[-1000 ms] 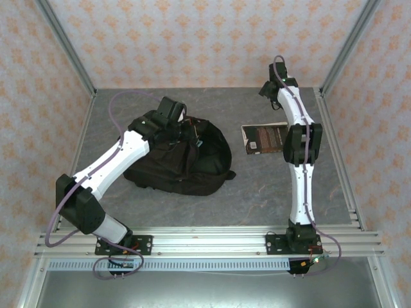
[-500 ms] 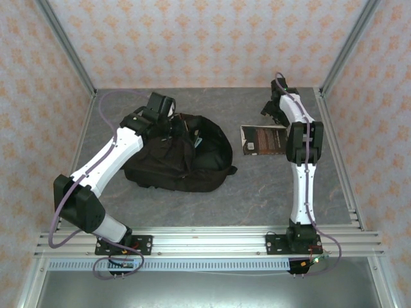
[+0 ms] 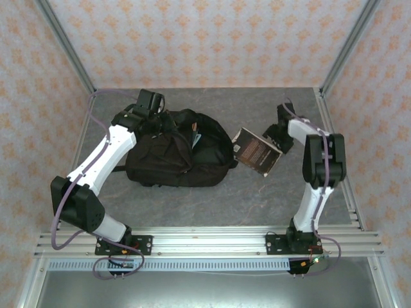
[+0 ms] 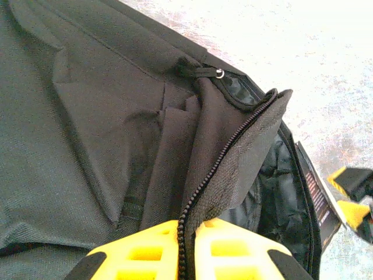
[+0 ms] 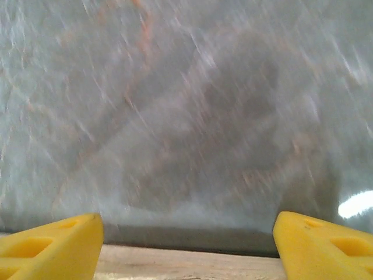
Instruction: Pack the student bag
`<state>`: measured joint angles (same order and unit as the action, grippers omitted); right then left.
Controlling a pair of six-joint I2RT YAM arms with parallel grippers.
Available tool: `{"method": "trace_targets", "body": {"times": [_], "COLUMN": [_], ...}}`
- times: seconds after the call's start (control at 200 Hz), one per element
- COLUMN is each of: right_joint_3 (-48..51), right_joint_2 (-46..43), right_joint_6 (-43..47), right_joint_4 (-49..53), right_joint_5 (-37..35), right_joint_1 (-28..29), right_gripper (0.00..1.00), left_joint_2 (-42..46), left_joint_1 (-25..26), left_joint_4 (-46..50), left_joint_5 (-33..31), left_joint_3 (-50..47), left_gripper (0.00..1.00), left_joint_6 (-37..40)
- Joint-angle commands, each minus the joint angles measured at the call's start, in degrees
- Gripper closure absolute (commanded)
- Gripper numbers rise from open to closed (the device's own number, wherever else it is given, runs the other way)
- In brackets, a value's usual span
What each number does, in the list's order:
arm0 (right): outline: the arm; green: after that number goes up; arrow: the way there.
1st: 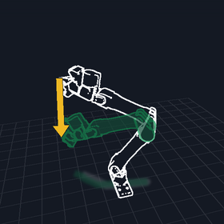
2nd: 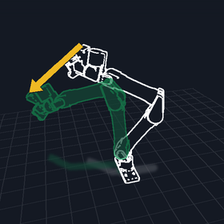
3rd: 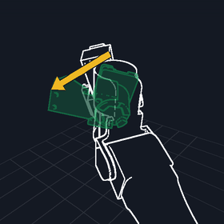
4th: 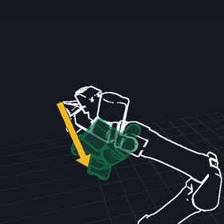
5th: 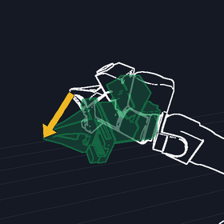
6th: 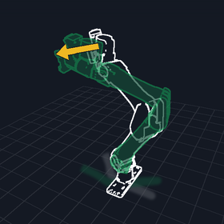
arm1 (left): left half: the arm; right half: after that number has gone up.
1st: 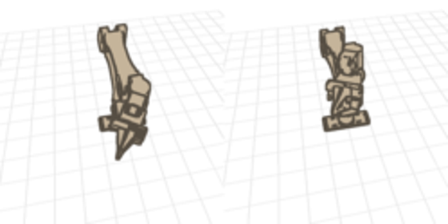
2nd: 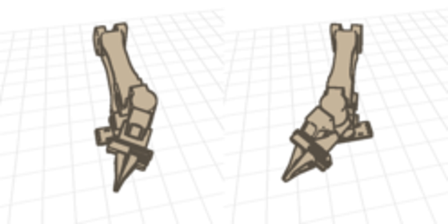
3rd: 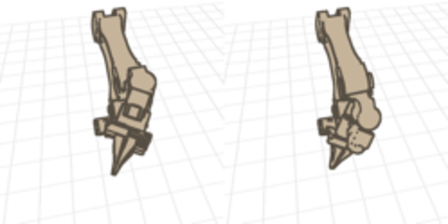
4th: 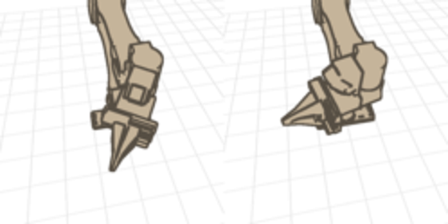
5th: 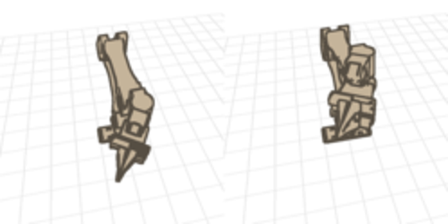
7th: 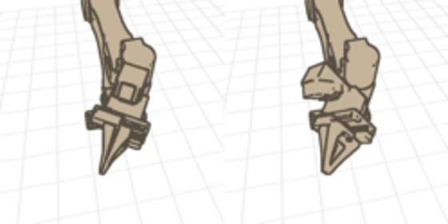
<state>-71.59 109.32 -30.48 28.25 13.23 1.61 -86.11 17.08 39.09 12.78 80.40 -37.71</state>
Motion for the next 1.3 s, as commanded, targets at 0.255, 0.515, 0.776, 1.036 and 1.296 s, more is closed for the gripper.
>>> {"method": "trace_targets", "body": {"times": [0.255, 0.515, 0.776, 1.036, 1.296], "right_joint_3": [27.03, 24.81, 20.14, 20.61, 22.77], "right_joint_2": [-22.23, -25.56, -14.69, -16.23, -18.68], "right_joint_6": [-5.45, -1.04, 0.56, -0.29, -4.97], "right_joint_4": [-8.98, -5.99, -9.42, -12.15, -17.59], "right_joint_5": [15.74, 3.60, 9.96, 17.80, 23.11], "right_joint_1": [11.19, 11.23, 11.00, 11.38, 12.32], "right_gripper": [0.30, 0.22, 0.30, 0.50, 0.59], "left_joint_2": [-0.65, -2.90, -3.50, -4.44, -5.72], "left_joint_1": [-1.09, -1.09, -0.26, 1.53, 2.90], "left_joint_4": [0.31, -0.31, -0.93, -1.21, -1.45], "left_joint_5": [-3.74, -0.85, 0.59, 1.24, 1.98], "left_joint_3": [0.99, 0.44, -0.95, -1.35, -1.47], "left_gripper": [0.88, 0.90, 0.91, 0.91, 0.92], "left_joint_6": [-0.96, -0.83, -0.70, -0.43, -0.61]}}
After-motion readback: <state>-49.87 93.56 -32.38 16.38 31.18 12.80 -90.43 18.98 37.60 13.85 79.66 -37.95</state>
